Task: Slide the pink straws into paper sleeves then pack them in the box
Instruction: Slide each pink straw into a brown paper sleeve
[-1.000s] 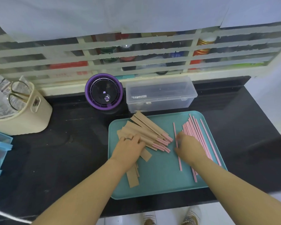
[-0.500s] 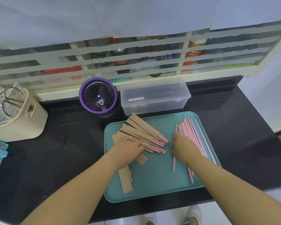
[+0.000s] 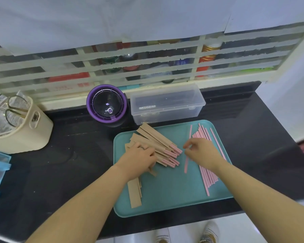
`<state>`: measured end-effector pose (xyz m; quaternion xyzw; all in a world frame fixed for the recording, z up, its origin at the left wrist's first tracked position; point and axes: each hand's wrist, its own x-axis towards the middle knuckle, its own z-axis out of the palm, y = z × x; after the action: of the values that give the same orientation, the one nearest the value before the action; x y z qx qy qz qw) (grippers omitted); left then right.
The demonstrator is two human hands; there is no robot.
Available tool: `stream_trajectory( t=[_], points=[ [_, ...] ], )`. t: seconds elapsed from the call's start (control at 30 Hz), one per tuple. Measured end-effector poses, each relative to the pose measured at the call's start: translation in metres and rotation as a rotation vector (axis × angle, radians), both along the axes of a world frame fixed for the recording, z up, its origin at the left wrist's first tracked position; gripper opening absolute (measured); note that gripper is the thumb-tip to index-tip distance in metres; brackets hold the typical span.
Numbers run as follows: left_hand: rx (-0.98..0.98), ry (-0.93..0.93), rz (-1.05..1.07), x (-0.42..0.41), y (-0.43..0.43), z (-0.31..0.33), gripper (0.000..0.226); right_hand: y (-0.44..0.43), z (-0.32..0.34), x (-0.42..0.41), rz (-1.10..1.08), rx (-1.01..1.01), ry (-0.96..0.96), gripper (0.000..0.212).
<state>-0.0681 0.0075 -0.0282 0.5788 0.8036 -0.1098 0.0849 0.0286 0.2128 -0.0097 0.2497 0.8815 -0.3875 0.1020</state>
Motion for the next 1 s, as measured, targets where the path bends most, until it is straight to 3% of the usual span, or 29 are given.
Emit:
stream_trajectory(
  t=[0.17, 0.33, 0.4, 0.53, 0.7, 0.83, 0.9, 1.0],
  points=[
    [0.261, -0.232, 0.260, 0.001, 0.002, 0.034, 0.012, 0.009, 0.039, 0.005, -0.247, -0.579, 0.201, 0.016],
    [0.643, -0.675, 0.678, -0.002, -0.005, 0.083, 0.011, 0.011, 0.088, 0.002, -0.212, -0.456, 0.426, 0.009],
    [0.784, -0.865, 0.805, -0.002, -0.004, 0.104, 0.015, 0.007, 0.111, -0.005, -0.193, -0.362, 0.502, 0.017],
    [1.032, -1.417, 0.882, 0.005, 0.004, 0.141, 0.022, -0.006, 0.148, -0.017, -0.177, -0.407, 0.583, 0.026],
    [1.076, -1.682, 0.811, 0.017, 0.009, 0.176, 0.020, -0.025, 0.180, -0.025, -0.005, -0.714, 0.506, 0.021],
    [1.028, -1.985, 0.812, 0.022, 0.008, 0.186, 0.016, -0.042, 0.191, -0.026, 0.296, -0.383, 0.429, 0.027],
    [0.936, -2.105, 0.792, 0.023, 0.007, 0.187, 0.020, -0.045, 0.198, -0.026, 0.388, -0.360, 0.399, 0.023],
    [0.826, -2.089, 0.782, 0.024, 0.006, 0.187, 0.022, -0.041, 0.205, -0.027, 0.450, -0.307, 0.350, 0.013]
  ],
)
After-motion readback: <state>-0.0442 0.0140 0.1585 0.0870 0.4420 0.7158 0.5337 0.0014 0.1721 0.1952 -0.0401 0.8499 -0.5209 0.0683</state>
